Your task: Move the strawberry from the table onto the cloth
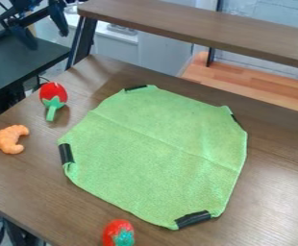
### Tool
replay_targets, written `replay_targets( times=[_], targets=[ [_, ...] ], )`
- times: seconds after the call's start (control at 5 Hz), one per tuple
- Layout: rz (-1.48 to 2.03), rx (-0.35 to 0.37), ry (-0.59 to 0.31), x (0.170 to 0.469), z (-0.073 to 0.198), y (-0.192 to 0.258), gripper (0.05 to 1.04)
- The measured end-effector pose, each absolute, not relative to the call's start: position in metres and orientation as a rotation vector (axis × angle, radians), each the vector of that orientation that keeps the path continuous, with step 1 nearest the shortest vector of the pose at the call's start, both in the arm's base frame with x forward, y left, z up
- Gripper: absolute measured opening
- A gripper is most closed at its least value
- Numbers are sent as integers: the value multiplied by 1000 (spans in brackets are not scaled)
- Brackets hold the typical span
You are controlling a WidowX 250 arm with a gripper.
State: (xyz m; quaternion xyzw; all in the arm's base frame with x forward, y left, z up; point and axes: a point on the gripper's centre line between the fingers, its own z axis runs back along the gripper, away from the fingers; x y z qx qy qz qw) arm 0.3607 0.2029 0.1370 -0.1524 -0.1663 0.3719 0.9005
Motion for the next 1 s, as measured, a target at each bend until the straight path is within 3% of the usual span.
replay_targets(
  times=[0.2,0.4,0.6,1.0],
  targets=[
    [782,-330,-305,359,120,200,1000],
    [774,-387,-249,330,101,154,999],
    [742,-401,-275,310,99,118,1000],
    [728,-331,-272,278,76,53,999]
  ],
)
